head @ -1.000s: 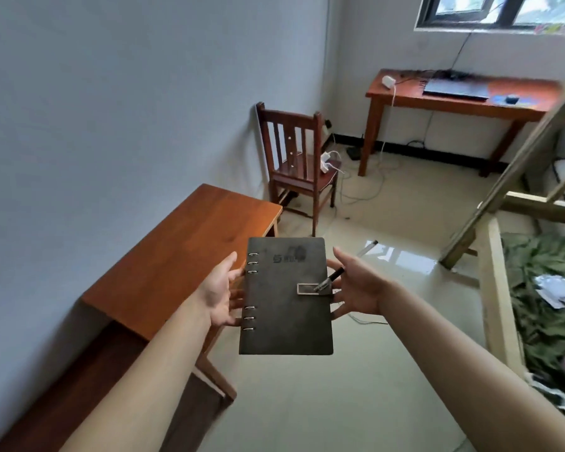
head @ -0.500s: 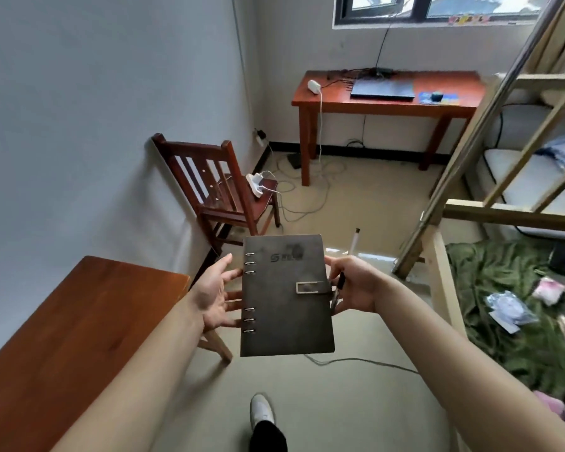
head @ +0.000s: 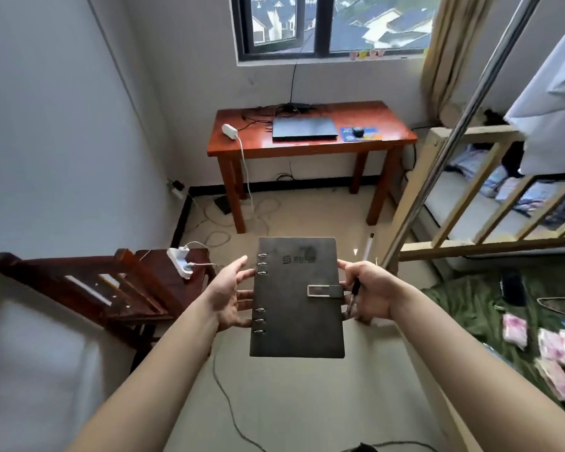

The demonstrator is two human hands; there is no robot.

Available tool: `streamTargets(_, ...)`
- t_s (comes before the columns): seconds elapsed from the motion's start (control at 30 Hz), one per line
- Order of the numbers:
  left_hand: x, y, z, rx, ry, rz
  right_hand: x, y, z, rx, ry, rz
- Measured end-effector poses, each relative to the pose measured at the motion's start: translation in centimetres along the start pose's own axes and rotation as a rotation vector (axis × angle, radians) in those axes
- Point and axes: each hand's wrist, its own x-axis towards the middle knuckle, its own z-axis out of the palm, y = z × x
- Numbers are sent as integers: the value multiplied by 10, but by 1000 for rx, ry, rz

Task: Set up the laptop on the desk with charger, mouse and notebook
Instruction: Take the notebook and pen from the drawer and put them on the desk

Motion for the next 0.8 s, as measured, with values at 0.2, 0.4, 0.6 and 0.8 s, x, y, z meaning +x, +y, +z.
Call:
streamTargets(0.2,122,94,56,58,-43,-45,78,-85,-84,42,83,23)
streamTargets(0.4,236,209,112,15,-4,-37,175,-213,-166,65,61,-5)
streamTargets(0.6,303,322,140,10,-8,32,248,-334,-208,-31,96,-40)
streamTargets(0.8,407,429,156,-28,14,62,341,-450,-252,-69,111,-58)
